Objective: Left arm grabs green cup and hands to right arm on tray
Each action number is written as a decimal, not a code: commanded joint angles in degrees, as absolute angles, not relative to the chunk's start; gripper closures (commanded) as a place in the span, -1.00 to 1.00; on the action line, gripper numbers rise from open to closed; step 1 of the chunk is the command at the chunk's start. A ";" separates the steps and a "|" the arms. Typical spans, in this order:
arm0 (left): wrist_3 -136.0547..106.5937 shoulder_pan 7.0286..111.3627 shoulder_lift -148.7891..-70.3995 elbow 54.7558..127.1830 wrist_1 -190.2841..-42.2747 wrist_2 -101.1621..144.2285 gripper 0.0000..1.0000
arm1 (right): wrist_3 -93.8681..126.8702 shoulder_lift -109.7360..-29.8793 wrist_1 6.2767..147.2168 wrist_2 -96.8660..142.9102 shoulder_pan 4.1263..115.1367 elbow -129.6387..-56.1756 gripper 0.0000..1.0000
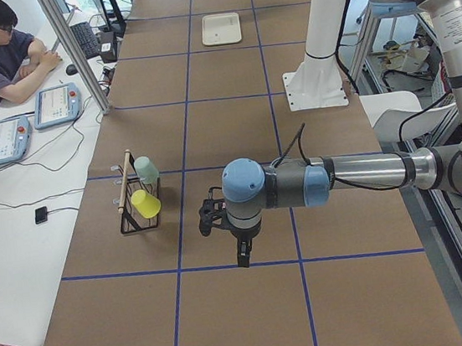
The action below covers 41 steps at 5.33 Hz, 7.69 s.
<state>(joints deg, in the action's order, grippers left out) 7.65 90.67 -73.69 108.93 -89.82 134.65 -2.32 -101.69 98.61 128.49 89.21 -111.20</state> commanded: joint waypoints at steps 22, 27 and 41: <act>-29.88 63.02 -123.13 73.93 -106.79 122.08 -0.98 | -2.20 -101.16 98.70 128.76 88.95 -111.80 -1.00; -27.61 64.59 -122.96 73.91 -106.96 121.99 0.86 | -2.28 -101.16 98.61 128.76 88.95 -111.53 -1.00; -90.39 50.99 -115.58 103.27 -138.89 123.31 1.00 | 78.34 -78.09 56.29 142.64 61.55 -107.93 -1.00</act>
<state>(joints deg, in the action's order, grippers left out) -86.14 51.95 -115.56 102.94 -133.34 122.99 72.32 -81.55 59.67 141.88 64.09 -107.94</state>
